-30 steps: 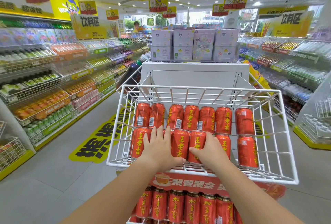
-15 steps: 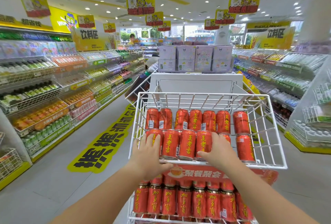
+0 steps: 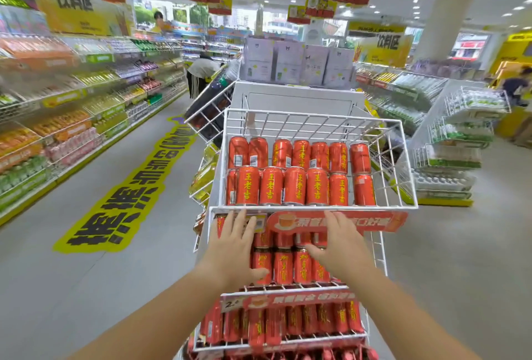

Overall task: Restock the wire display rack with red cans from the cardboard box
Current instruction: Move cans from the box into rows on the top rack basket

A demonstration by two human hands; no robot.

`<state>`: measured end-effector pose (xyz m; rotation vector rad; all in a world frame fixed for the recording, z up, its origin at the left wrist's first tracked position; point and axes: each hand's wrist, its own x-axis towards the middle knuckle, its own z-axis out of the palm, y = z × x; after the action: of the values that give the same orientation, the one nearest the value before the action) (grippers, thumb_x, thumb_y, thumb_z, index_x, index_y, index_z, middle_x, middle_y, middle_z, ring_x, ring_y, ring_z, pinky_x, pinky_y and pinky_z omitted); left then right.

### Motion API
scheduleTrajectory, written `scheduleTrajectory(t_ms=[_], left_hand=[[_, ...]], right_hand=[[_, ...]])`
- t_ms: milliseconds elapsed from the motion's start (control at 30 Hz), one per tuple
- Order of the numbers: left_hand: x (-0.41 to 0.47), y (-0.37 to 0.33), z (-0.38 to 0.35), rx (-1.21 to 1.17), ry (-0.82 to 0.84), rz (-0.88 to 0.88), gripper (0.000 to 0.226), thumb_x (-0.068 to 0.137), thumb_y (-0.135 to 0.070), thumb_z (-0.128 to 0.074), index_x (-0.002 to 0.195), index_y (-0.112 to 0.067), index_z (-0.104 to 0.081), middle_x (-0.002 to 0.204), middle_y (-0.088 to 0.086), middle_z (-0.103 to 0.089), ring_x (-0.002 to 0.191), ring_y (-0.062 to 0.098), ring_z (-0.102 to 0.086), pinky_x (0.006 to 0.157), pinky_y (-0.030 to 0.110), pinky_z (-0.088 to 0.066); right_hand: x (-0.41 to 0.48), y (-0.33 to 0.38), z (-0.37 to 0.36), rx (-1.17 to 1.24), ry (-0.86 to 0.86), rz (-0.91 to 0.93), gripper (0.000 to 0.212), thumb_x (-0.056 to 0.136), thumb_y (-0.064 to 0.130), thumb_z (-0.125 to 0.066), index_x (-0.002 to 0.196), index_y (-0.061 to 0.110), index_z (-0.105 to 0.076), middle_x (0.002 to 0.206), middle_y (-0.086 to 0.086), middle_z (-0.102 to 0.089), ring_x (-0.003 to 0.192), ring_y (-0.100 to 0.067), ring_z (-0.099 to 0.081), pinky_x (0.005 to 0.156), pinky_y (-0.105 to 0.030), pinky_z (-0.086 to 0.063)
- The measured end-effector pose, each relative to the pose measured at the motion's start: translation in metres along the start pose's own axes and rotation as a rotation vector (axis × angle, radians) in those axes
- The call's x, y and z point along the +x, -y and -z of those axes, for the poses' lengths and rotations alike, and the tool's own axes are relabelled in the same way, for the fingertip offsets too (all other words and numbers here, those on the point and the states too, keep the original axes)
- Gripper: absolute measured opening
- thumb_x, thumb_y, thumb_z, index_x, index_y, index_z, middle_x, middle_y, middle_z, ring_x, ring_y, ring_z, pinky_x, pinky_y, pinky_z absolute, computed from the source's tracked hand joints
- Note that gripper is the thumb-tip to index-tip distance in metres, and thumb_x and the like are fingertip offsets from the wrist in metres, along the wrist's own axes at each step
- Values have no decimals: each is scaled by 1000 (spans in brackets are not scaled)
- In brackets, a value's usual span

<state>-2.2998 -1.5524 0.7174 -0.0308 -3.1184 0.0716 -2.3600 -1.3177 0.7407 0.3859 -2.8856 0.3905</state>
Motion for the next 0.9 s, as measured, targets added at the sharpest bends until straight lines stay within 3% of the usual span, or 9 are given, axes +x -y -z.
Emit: scheduleTrajectory(t_ms=[200,433,767,900], left_hand=[[-28,-8,-54,10,72,2,115,84,-86,-36,161,-15,11,170,13,10,155,35,13,123,59,1],[-47,-26,-163,-19,192,45,115,84,-83,-41,161,-13,9,170,14,4,156,35,5,123,60,-6],[-105,-58,-409,-99,512,99,114,84,-80,-45,161,-15,8,169,13,-6,155,33,-6,123,57,-12],[-144,-68,-533,-134,594,151,114,80,-81,-47,161,-15,-2,166,12,-16,152,32,-16,120,55,-22]], right_hand=[[-43,-4,-59,-103,156,78,91,88,60,-60,157,13,-22,164,-7,-22,152,-28,-17,124,-41,-18],[-78,-23,-164,-138,344,158,93,84,59,-64,153,8,-29,159,-11,-31,148,-32,-26,122,-42,-23],[-168,-88,-383,-130,695,177,96,84,57,-64,156,10,-21,163,-9,-23,150,-31,-20,123,-40,-18],[-225,-123,-496,-109,808,156,95,82,60,-58,156,15,-18,161,-6,-25,148,-29,-22,119,-45,-26]])
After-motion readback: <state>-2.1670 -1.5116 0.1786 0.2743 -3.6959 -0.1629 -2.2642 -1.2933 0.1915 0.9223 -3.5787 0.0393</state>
